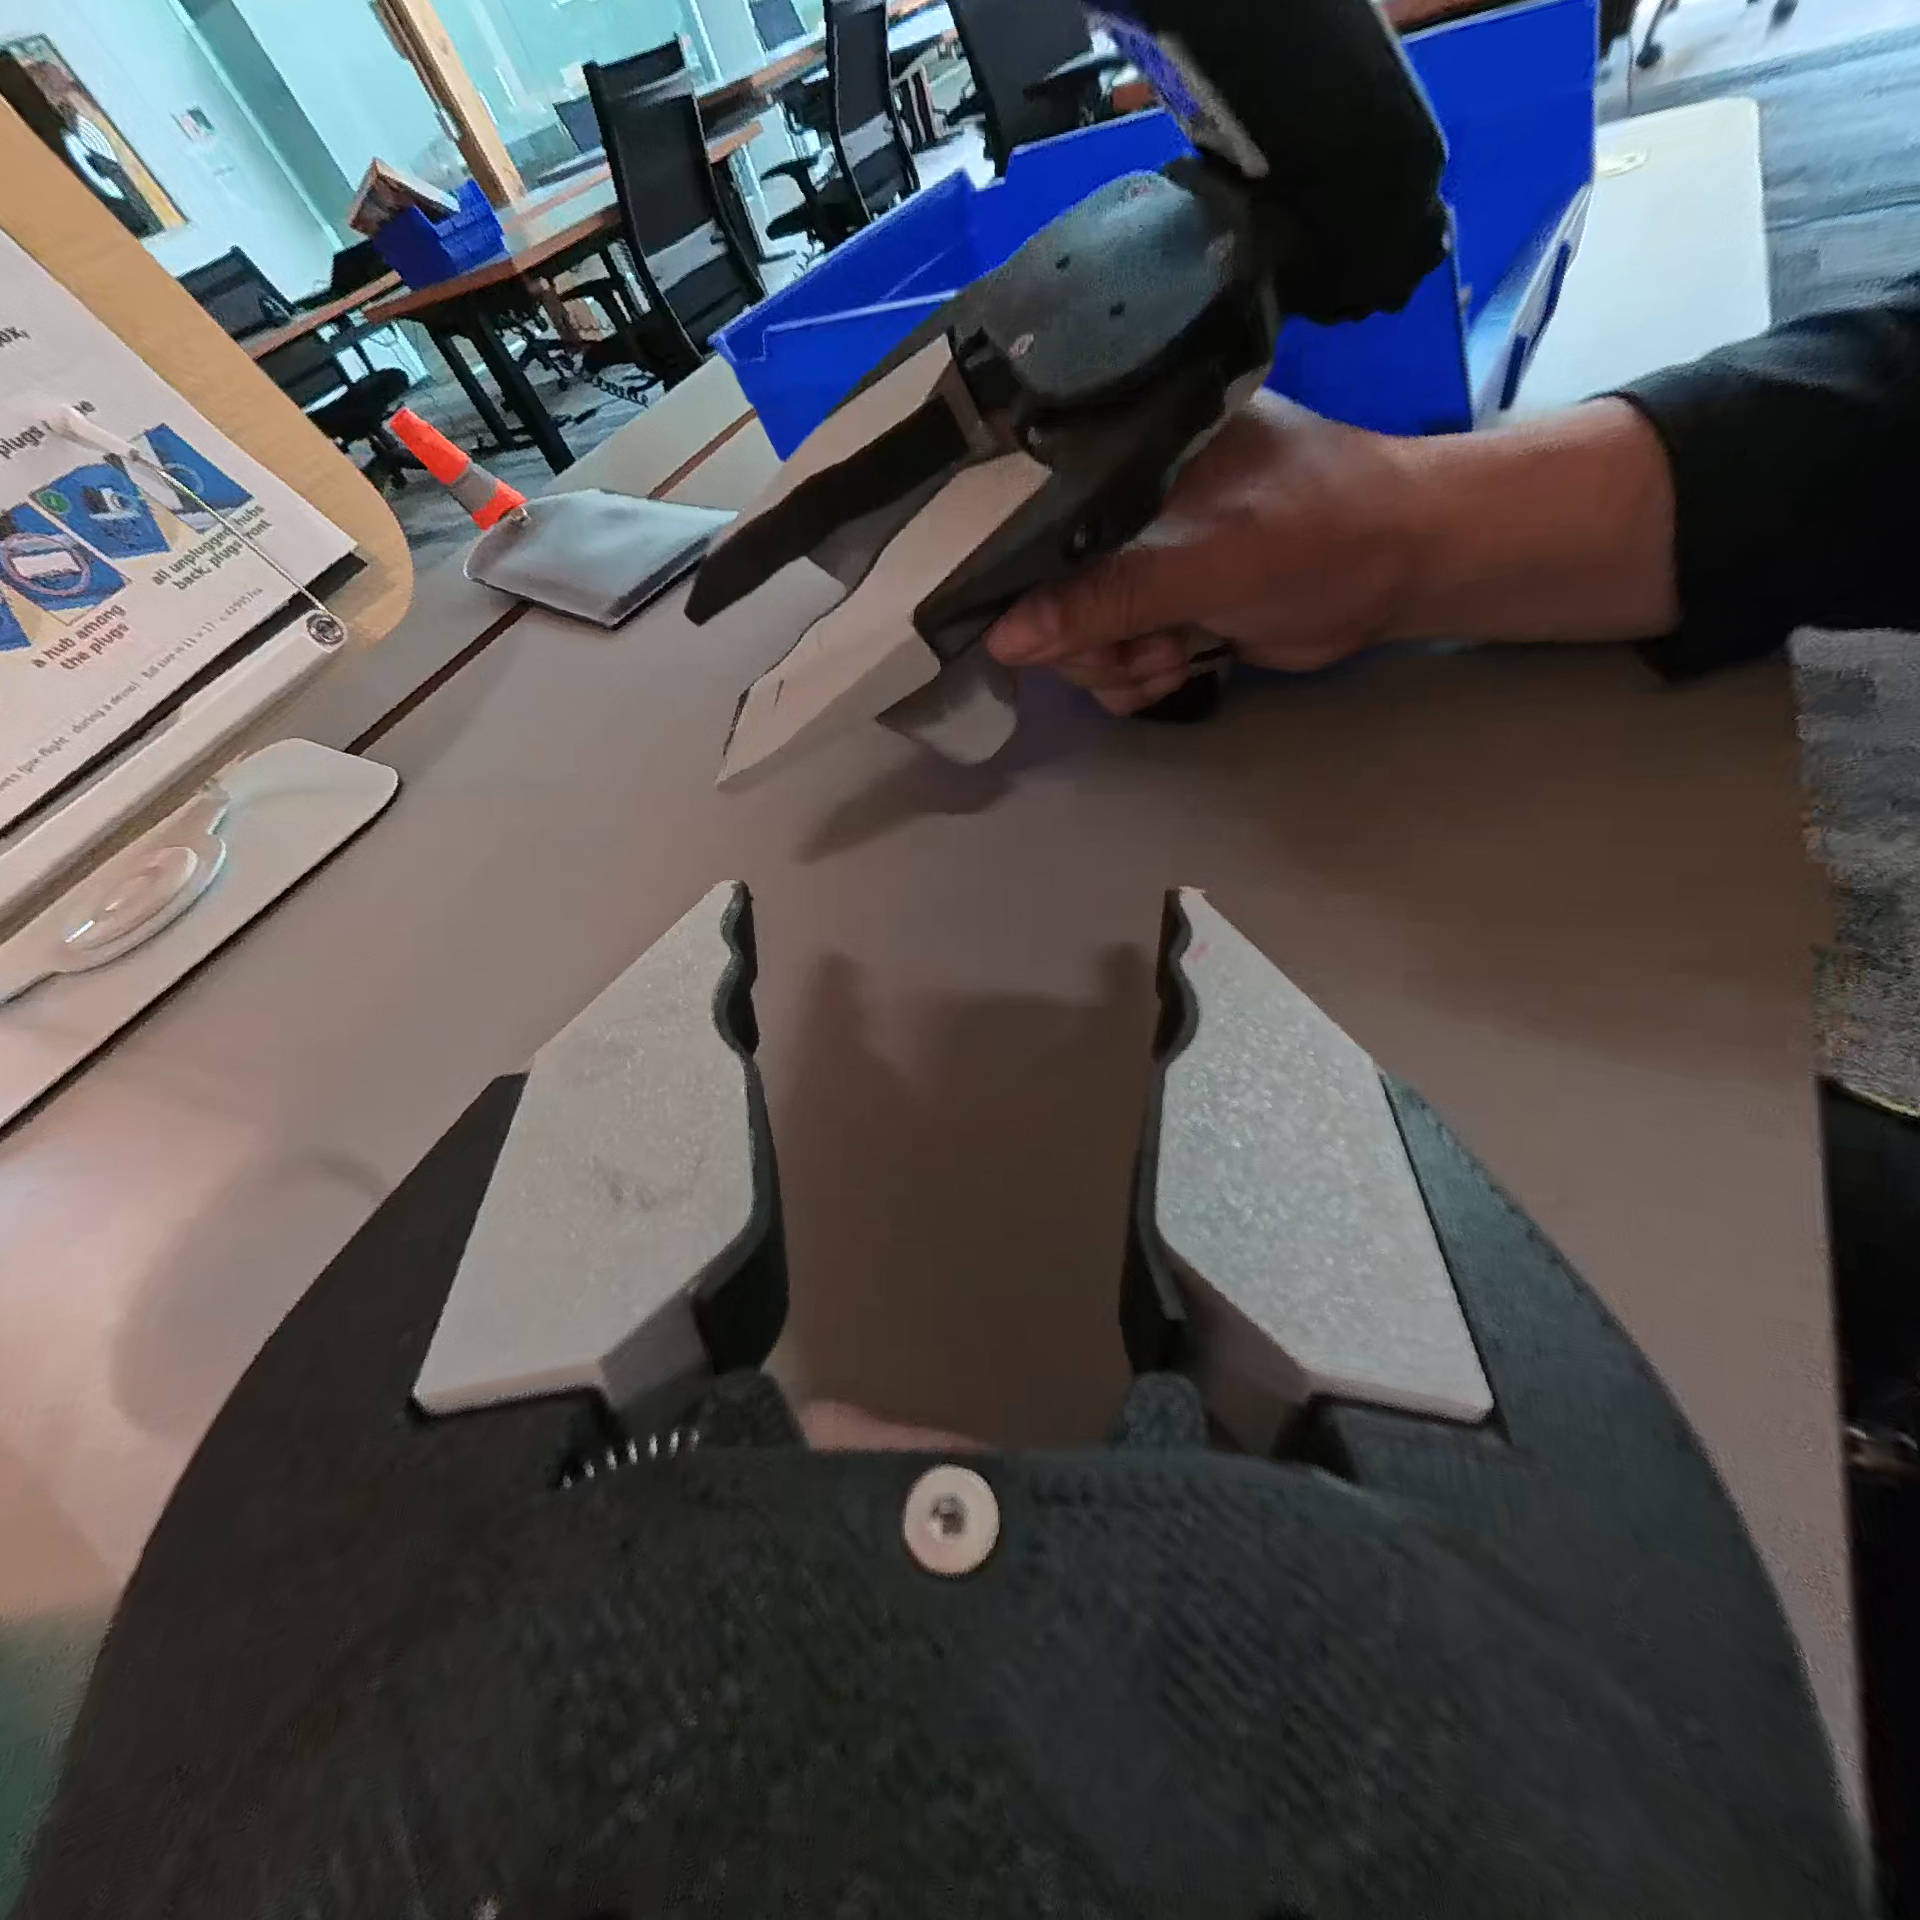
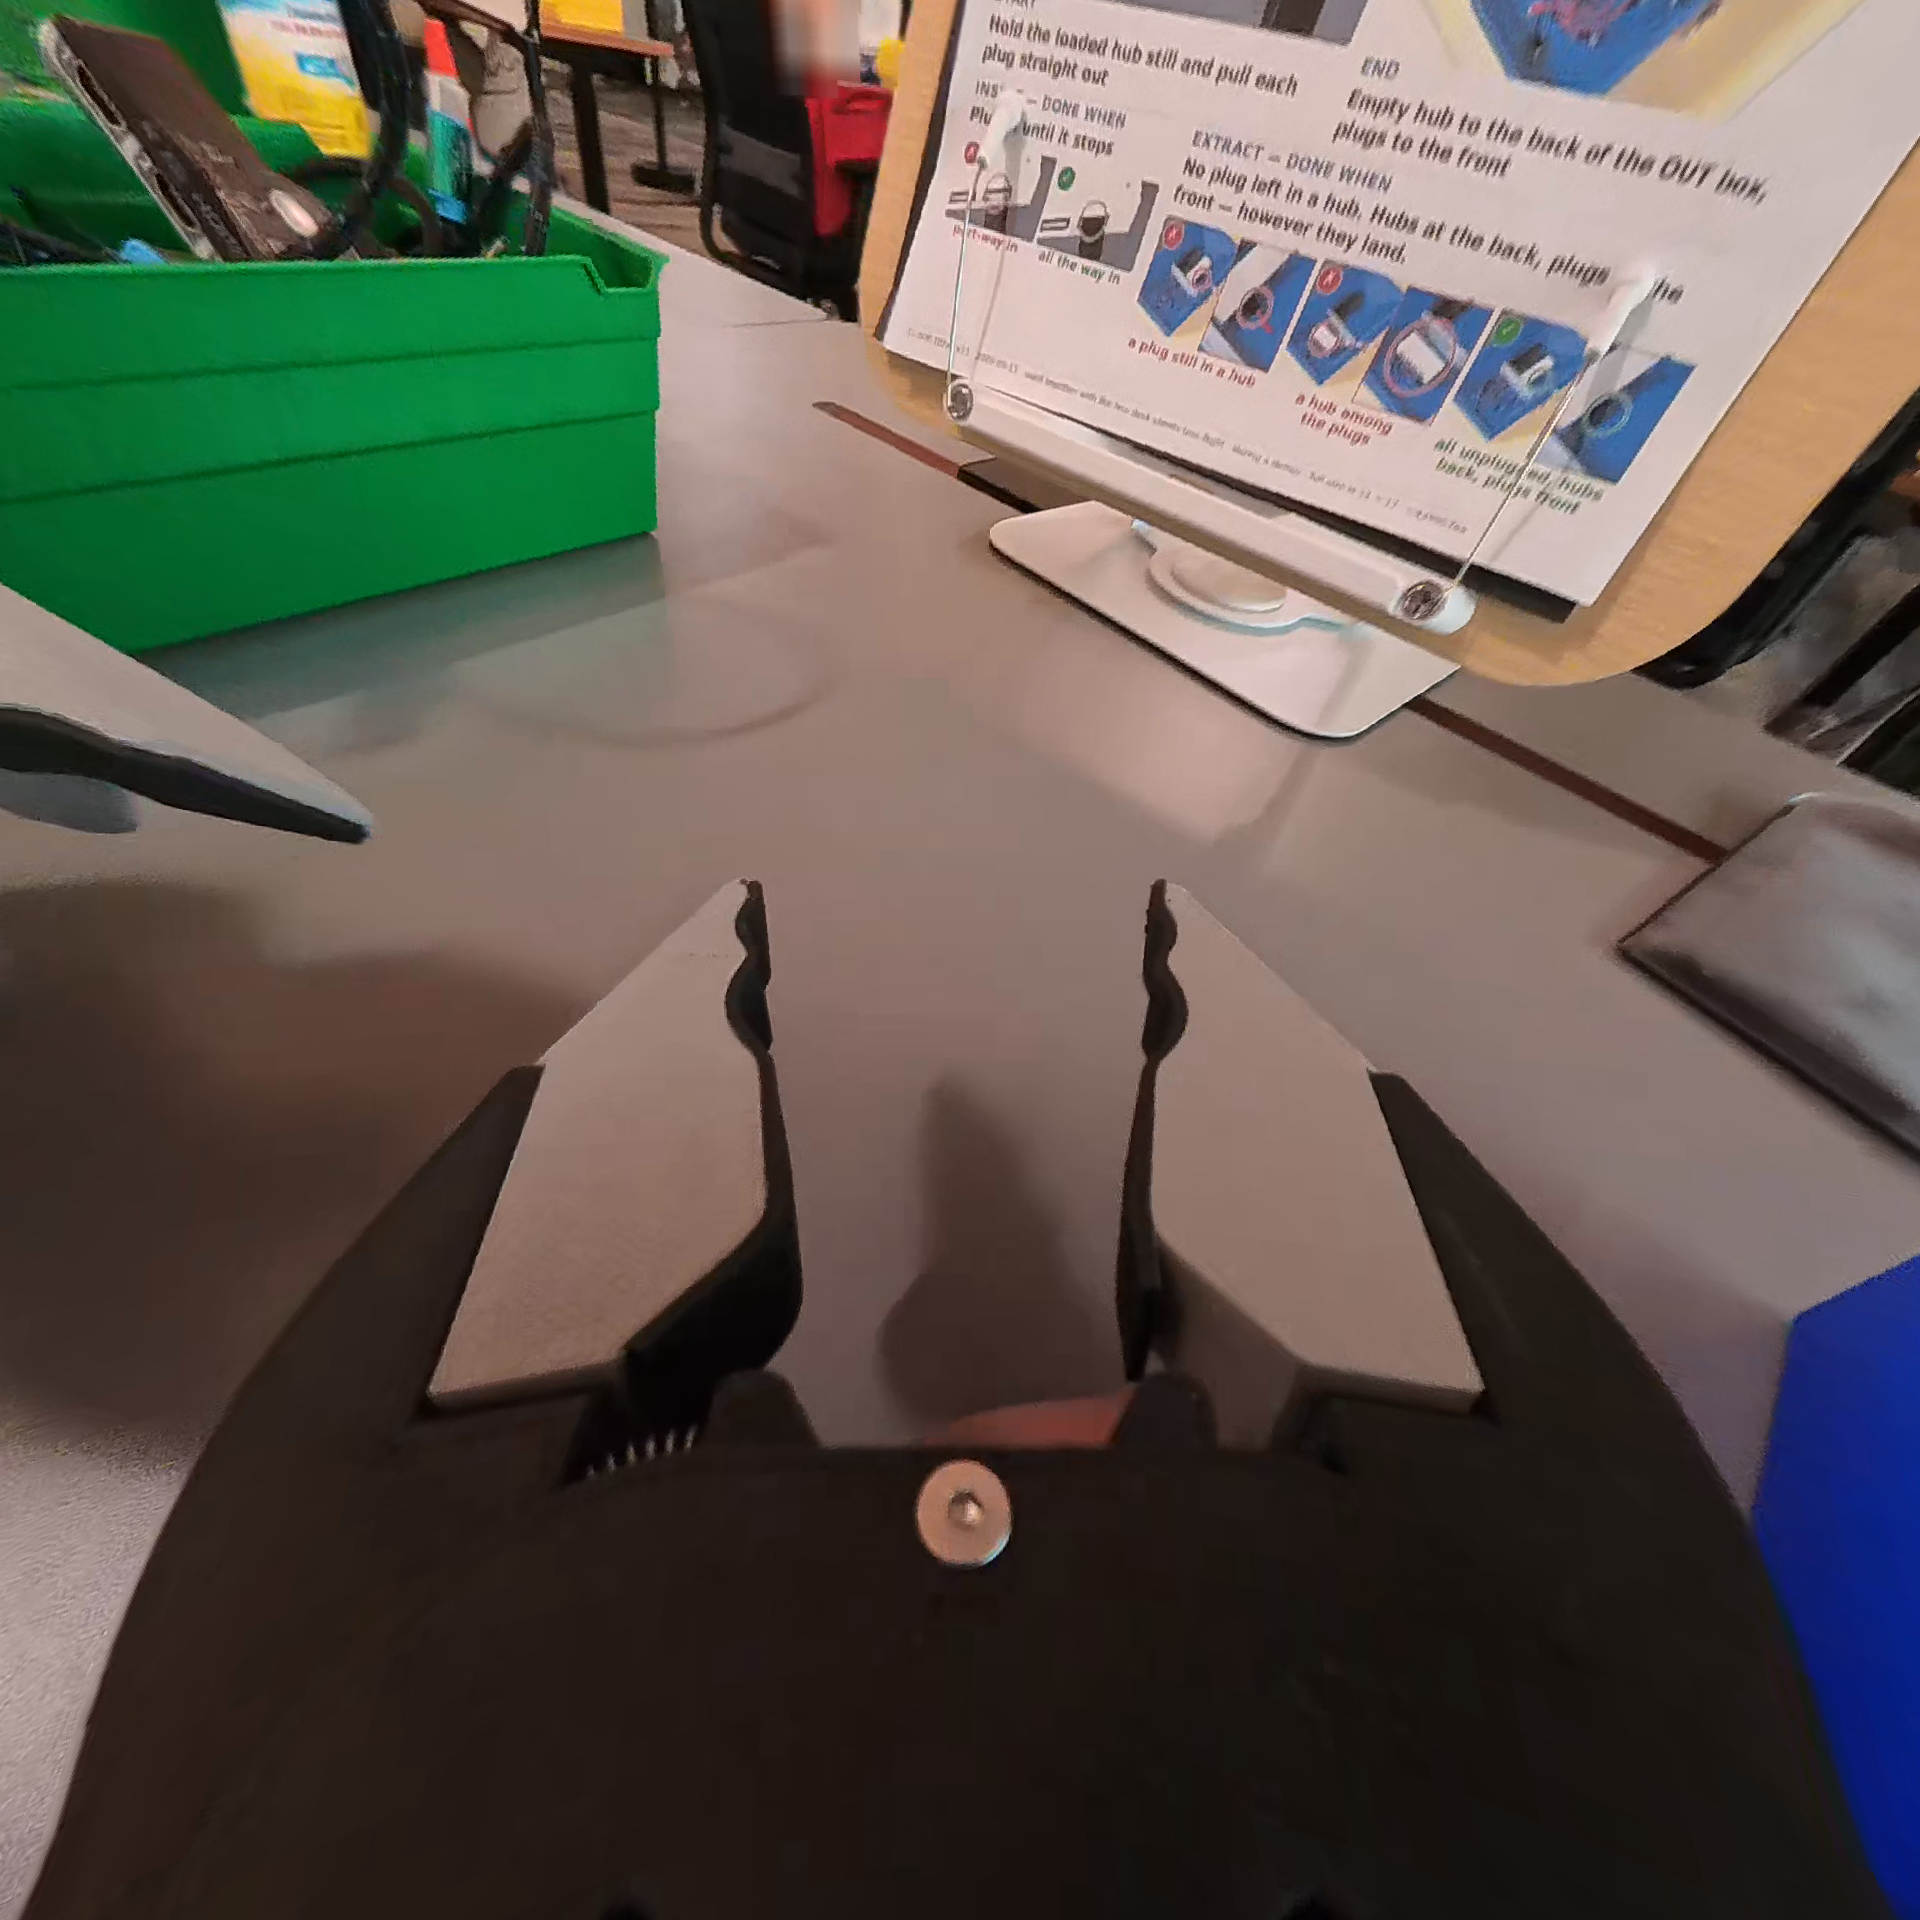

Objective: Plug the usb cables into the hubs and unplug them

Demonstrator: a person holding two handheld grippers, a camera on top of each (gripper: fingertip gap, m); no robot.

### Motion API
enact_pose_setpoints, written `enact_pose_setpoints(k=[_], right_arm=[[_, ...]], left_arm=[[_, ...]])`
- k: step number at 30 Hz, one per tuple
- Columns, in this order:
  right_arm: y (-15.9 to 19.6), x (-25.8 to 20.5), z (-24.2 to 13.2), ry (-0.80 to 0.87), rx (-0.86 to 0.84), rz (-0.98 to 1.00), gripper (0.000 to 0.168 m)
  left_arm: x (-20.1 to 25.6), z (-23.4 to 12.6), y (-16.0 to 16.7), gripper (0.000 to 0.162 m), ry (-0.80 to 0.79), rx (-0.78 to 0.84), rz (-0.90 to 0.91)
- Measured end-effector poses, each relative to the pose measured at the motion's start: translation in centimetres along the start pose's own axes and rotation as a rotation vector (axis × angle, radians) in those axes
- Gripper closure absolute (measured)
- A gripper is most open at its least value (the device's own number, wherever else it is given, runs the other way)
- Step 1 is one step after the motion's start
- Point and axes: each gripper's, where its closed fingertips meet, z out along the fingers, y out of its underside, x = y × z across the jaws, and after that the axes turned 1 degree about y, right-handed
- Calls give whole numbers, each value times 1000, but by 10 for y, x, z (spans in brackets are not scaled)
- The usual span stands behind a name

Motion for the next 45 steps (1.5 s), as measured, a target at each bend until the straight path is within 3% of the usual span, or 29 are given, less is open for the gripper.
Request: enact_pose_setpoints(k=[7,11,13,16,19,25,28,31,38,41,42,45], right_arm=[[-4,9,-10,67,36,19,99],[-23,-2,-17,11,35,78,110],[-45,-13,-20,-21,19,51,107],[-90,-33,-16,-95,-63,-22,104],[-146,-61,-3,-173,-113,-110,103],[-221,-149,67,-305,-180,-233,100],[-213,-214,104,-388,-326,-276,99],[-208,-252,143,-356,-395,-366,102],[-148,-245,220,-221,-668,-520,99],[-128,-242,231,-210,-697,-570,113],[-126,-243,232,-218,-686,-590,130],[-132,-237,232,-186,-648,-662,140]], left_arm=[[9,-12,-6,92,-13,20,26],[6,-13,-4,93,-49,41,26],[8,-16,-9,94,-55,76,53],[4,-18,-19,110,-75,158,81],[6,-14,-15,95,-32,121,22],[9,-25,-18,97,-46,161,38],[11,-28,-18,95,-39,168,37],[14,-29,-17,92,-31,160,52],[21,-29,-14,91,-17,140,85],[22,-28,-14,92,-21,136,97],[23,-28,-14,93,-22,135,102],[23,-28,-13,94,-26,132,107]])
